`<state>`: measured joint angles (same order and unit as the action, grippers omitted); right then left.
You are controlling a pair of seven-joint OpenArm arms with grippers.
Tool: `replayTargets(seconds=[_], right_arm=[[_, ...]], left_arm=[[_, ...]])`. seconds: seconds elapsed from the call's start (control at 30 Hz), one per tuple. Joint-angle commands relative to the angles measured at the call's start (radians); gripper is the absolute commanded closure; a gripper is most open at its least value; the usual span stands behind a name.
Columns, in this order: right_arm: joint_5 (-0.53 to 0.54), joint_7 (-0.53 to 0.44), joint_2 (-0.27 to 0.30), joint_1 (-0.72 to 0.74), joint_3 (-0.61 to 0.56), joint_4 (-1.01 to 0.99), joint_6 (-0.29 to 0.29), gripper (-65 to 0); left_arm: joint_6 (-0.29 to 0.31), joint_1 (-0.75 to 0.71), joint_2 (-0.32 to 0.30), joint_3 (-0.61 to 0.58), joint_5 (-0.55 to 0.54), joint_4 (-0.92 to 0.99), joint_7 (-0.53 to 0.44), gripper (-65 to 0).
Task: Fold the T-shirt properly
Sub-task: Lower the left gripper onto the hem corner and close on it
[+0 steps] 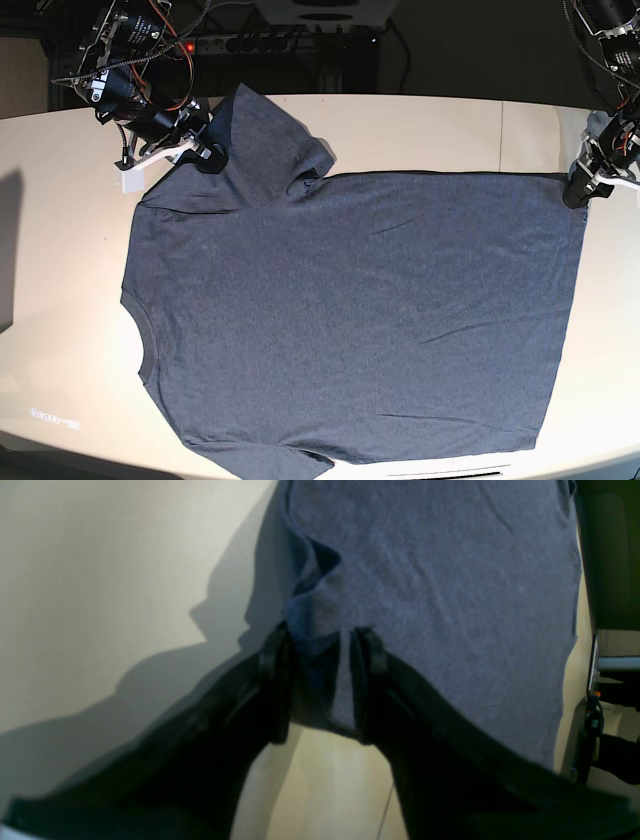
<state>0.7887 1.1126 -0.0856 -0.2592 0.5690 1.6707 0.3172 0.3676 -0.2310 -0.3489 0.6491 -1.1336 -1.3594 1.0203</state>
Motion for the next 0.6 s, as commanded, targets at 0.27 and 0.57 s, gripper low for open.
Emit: replayTargets(seconds=[0.27,0.57], right_arm=[[-0.003,0.014,0.006,0.001,0.000,0.011,-0.014,0.0],[-0.003,0.014,0.006,0.001,0.000,0.011,-0.014,0.0]], left_arm=[[0.029,0.020,-0.017,0.005,-0.011,-0.012,0.001,-22.5],[0.029,0.021,-0.017,-0.022,-0.010,-0.012,-0.012,-22.3]])
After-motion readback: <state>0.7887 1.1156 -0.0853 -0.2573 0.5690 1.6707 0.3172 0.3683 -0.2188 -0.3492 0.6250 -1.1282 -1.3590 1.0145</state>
